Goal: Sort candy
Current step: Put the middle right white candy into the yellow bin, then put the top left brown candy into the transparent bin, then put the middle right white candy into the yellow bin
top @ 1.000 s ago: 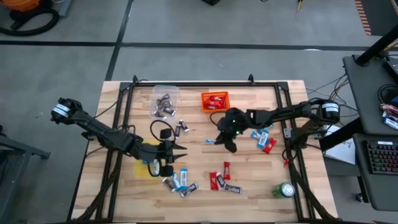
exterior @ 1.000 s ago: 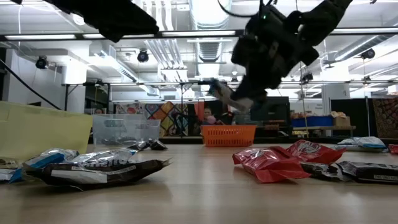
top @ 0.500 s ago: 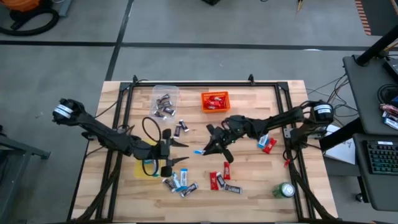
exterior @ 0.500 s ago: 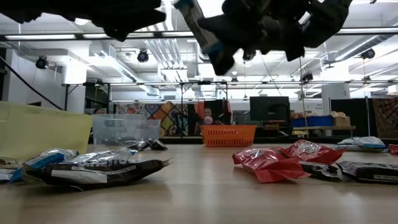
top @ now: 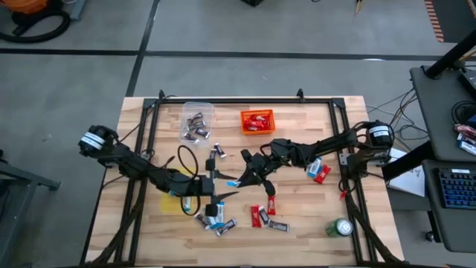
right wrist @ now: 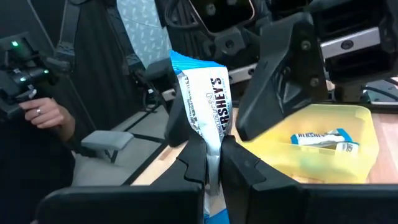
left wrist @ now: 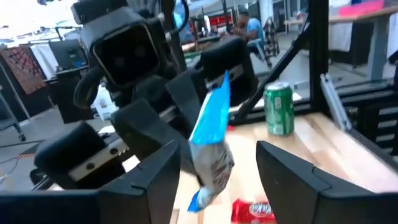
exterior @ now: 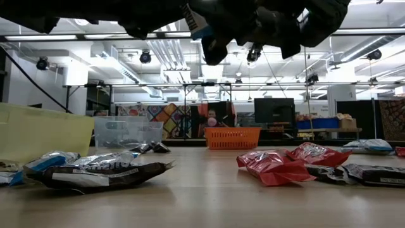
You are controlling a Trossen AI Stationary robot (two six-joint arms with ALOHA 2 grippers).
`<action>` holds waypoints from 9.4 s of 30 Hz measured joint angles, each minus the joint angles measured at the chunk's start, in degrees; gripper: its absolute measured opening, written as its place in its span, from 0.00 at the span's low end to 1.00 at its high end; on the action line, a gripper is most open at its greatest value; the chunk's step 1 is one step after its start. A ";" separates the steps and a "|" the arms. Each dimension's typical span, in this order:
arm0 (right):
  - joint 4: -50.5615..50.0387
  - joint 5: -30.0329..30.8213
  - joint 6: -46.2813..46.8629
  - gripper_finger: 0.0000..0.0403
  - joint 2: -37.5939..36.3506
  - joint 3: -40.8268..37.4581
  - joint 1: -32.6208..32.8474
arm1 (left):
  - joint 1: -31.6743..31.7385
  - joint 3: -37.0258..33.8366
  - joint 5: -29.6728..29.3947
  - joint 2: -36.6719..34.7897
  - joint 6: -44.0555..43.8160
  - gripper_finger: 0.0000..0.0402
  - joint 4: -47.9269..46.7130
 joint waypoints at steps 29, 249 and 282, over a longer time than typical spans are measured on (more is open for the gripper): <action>-9.84 8.60 7.20 0.46 -0.48 0.00 -1.92 | -5.57 7.38 -3.68 -22.89 -38.69 0.01 -66.05; -112.70 42.43 42.13 0.33 -6.23 13.25 2.07 | 11.39 7.59 0.14 -19.32 -19.99 0.41 -68.56; -106.97 35.62 14.24 0.23 6.39 7.59 -11.15 | 10.27 2.81 0.02 -19.23 -26.80 0.41 -66.43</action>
